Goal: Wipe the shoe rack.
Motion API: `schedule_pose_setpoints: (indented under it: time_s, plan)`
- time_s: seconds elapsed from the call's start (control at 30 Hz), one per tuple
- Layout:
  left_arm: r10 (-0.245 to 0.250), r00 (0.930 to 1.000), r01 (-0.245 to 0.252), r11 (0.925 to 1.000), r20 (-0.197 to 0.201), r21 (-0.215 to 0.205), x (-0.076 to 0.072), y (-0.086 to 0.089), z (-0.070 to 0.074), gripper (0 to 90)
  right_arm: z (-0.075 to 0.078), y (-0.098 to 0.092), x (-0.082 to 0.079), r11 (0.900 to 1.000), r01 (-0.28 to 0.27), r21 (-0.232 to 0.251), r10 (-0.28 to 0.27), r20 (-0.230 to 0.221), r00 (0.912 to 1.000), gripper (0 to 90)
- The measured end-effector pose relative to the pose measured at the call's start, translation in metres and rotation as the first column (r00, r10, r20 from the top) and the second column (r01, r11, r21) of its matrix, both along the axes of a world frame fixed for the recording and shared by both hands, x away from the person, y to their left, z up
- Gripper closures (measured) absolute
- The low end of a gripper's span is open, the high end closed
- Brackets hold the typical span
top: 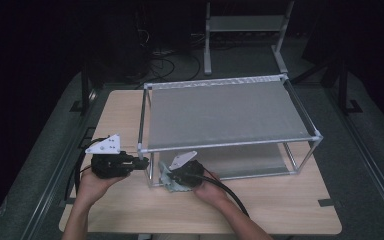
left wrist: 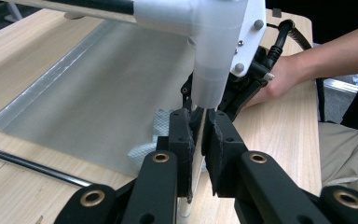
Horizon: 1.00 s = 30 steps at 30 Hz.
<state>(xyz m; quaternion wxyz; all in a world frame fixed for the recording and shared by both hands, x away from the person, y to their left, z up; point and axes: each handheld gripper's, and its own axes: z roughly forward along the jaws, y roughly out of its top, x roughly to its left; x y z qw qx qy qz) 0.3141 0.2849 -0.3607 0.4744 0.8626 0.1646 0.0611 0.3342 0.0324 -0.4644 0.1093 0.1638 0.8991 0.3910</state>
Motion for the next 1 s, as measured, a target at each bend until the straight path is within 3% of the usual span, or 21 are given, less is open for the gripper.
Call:
schedule_pose_setpoints:
  time_s: [0.67, 0.8, 0.87, 1.0]
  plan:
    - [-0.010, 0.9999, 0.010, 0.9999, 0.003, 0.006, 0.000, 0.000, 0.001, 81.3, -0.001, -0.002, 0.002, 1.000, -0.018, 0.015, 0.019, -0.022, 0.9996, 83.2]
    - [0.020, 0.9998, -0.020, 0.9997, 0.008, 0.012, 0.001, 0.007, 0.001, 81.4, 0.001, -0.014, 0.002, 1.000, 0.011, -0.003, -0.011, -0.011, 0.9999, 83.2]
    - [0.022, 0.9997, -0.022, 0.9998, 0.006, -0.003, 0.001, 0.008, 0.000, 81.3, 0.000, -0.019, 0.005, 0.999, 0.035, 0.000, -0.035, -0.032, 0.9989, 83.4]
    - [0.023, 0.9997, -0.023, 0.9997, 0.007, 0.009, 0.002, 0.009, 0.001, 81.3, 0.000, -0.005, 0.005, 1.000, 0.017, 0.003, -0.017, -0.017, 0.9997, 83.4]
